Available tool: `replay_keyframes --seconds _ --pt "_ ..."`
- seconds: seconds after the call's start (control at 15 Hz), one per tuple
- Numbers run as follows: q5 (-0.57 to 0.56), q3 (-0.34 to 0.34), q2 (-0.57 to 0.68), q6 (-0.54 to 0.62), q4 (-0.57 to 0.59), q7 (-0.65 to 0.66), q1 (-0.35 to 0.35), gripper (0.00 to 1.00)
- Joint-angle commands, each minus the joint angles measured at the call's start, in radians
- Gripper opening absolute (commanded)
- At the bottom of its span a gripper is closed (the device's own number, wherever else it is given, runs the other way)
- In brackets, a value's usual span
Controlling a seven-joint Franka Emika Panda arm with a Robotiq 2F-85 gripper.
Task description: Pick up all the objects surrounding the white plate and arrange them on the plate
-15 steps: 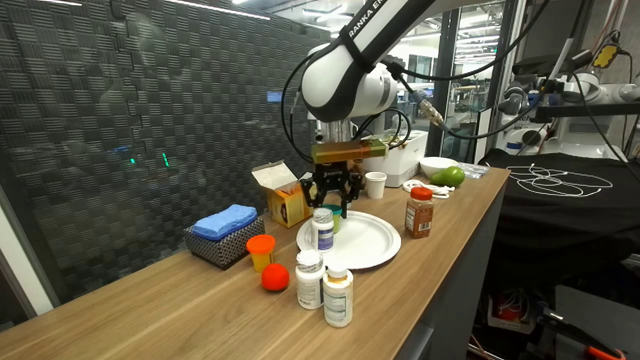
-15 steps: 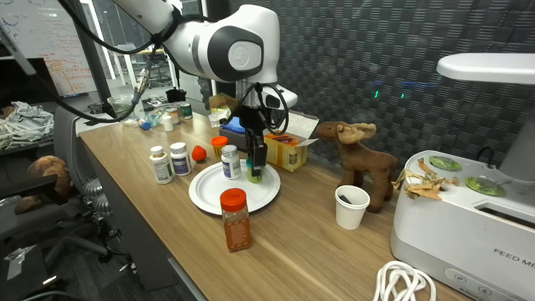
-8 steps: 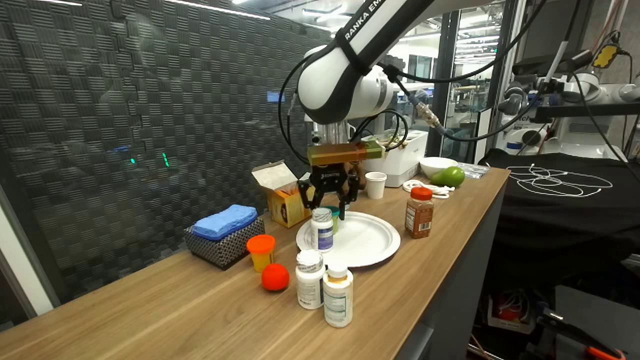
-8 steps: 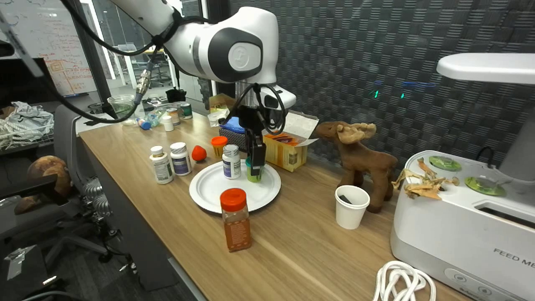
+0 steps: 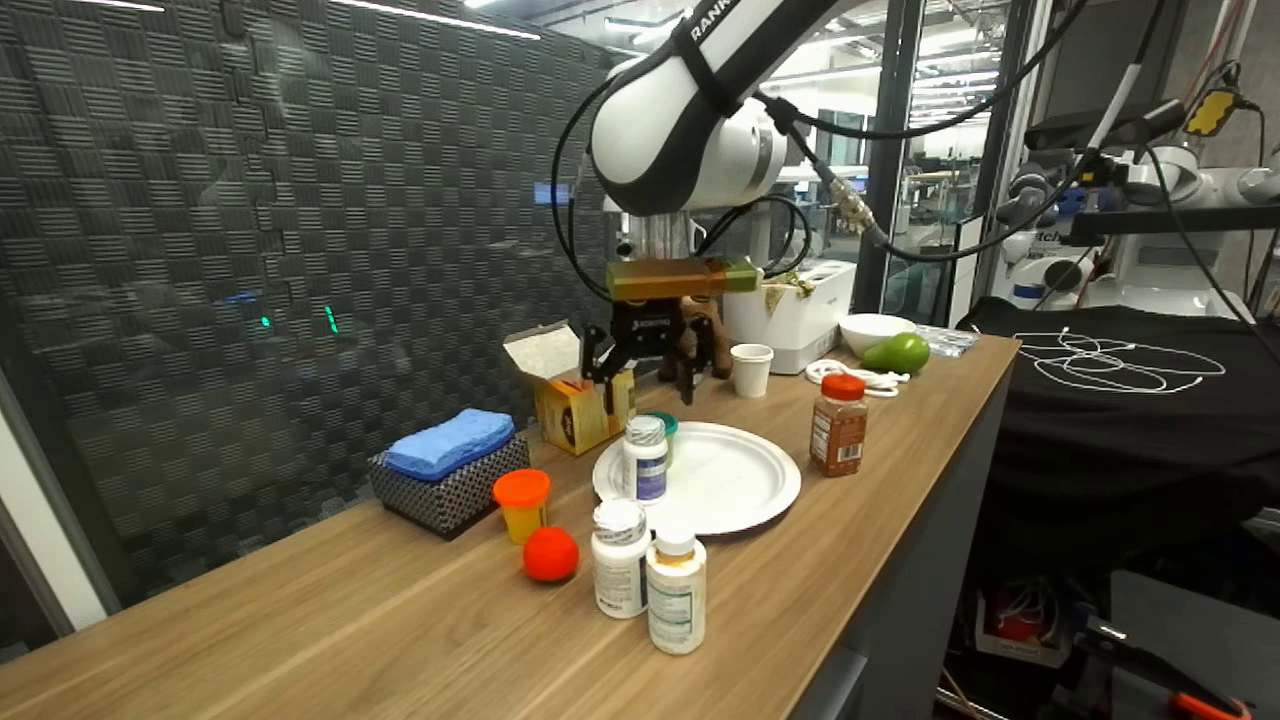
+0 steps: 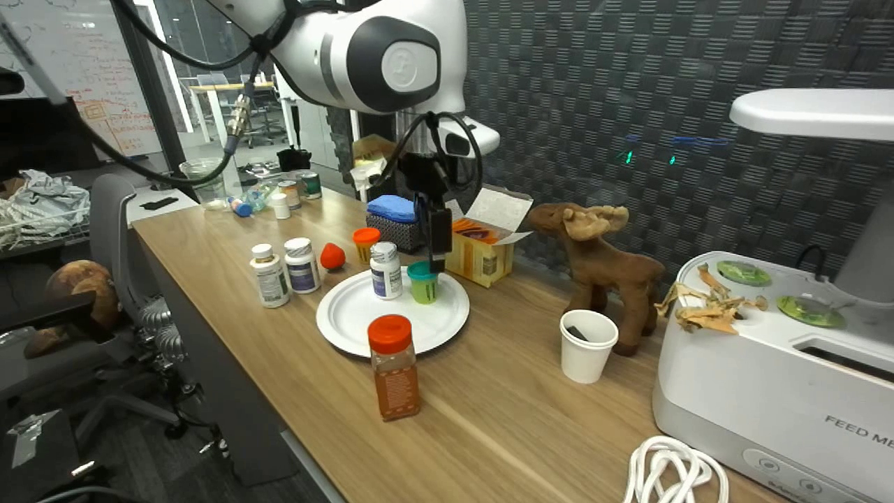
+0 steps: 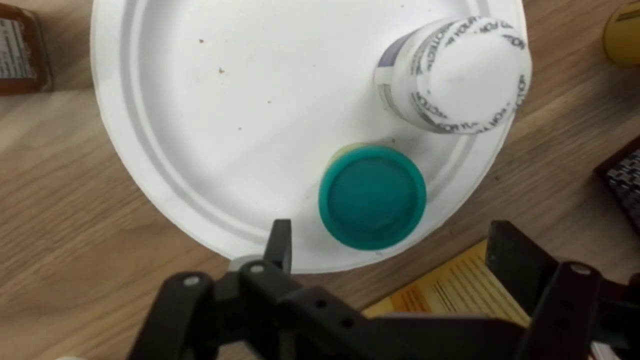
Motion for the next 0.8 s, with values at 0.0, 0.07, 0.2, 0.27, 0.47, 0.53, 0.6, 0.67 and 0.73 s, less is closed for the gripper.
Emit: replay_keyframes --seconds 0.0,0.07,0.2,0.27,0.47,0.53,0.6,0.67,0.73 --pt "-0.011 -0.019 -0.102 -0.012 -0.015 0.004 0.003 1.0" --pt "-0.018 -0.025 -0.136 -0.009 -0.028 0.002 -0.001 1.0" --pt "-0.027 -0.035 -0.198 -0.005 -0.054 0.0 -0.009 1.0" --pt "-0.018 -0.035 -0.231 -0.008 -0.071 -0.013 -0.019 1.0" --pt "0.049 -0.02 -0.331 -0.06 -0.141 -0.104 -0.058 1.0" --pt "0.083 -0.015 -0.369 -0.089 -0.177 -0.159 -0.072 1.0" --pt "0.105 -0.016 -0.398 -0.118 -0.202 -0.199 -0.081 1.0" --pt "0.12 -0.018 -0.429 -0.144 -0.236 -0.245 -0.09 1.0" --pt "0.121 -0.023 -0.457 -0.169 -0.265 -0.282 -0.097 1.0"
